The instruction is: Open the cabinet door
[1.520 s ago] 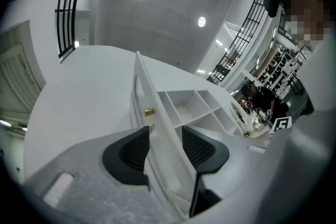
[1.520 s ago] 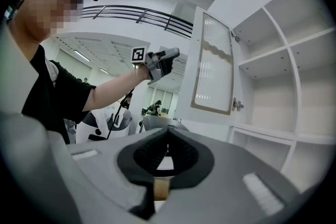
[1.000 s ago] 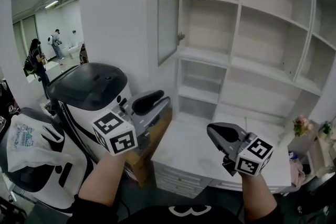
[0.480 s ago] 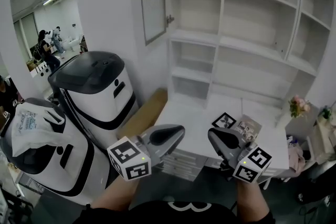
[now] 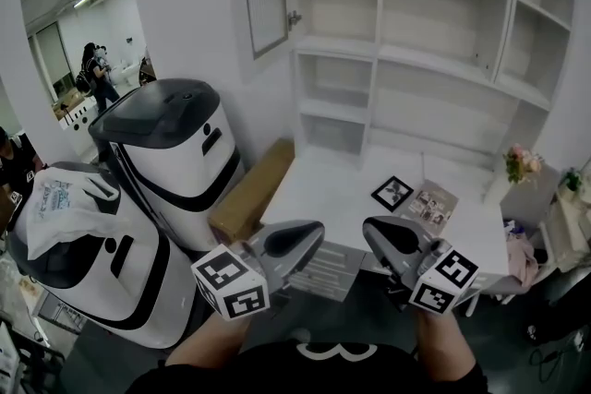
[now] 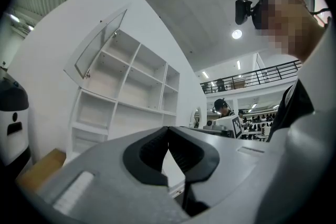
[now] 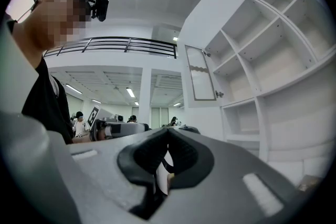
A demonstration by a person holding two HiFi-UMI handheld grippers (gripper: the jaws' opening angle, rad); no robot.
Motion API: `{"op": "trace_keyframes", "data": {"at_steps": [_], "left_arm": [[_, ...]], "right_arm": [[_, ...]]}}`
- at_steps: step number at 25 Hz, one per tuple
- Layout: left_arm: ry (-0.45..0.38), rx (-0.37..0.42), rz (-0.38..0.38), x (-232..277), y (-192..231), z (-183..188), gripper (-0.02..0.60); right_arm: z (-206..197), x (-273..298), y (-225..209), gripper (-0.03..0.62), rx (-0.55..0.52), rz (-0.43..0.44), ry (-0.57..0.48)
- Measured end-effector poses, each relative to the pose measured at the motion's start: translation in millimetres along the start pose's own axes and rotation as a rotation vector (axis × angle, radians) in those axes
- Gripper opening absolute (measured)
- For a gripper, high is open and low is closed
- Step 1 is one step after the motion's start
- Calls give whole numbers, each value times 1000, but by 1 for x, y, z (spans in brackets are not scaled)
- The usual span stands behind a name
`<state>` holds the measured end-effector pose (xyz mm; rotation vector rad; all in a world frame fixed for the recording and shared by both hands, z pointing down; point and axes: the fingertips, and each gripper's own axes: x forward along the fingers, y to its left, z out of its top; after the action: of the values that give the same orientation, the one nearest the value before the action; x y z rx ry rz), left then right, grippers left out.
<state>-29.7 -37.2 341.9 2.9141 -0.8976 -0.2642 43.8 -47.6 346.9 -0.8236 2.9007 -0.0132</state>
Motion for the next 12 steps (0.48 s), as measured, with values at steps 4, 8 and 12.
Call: {"op": "trace_keyframes", "data": {"at_steps": [4,8,12], "left_arm": [[1,20,8,-4,-12,-1,11],[-7,25,5,-9,-18,1,11],[-5,33,-1,-11,-26,2,9]], "right_arm": [[-2,-5,13,2,-7,18,2],[-4,-8,21,2,-10,21,5],[-3,-13,26,2,-15,17,2]]}}
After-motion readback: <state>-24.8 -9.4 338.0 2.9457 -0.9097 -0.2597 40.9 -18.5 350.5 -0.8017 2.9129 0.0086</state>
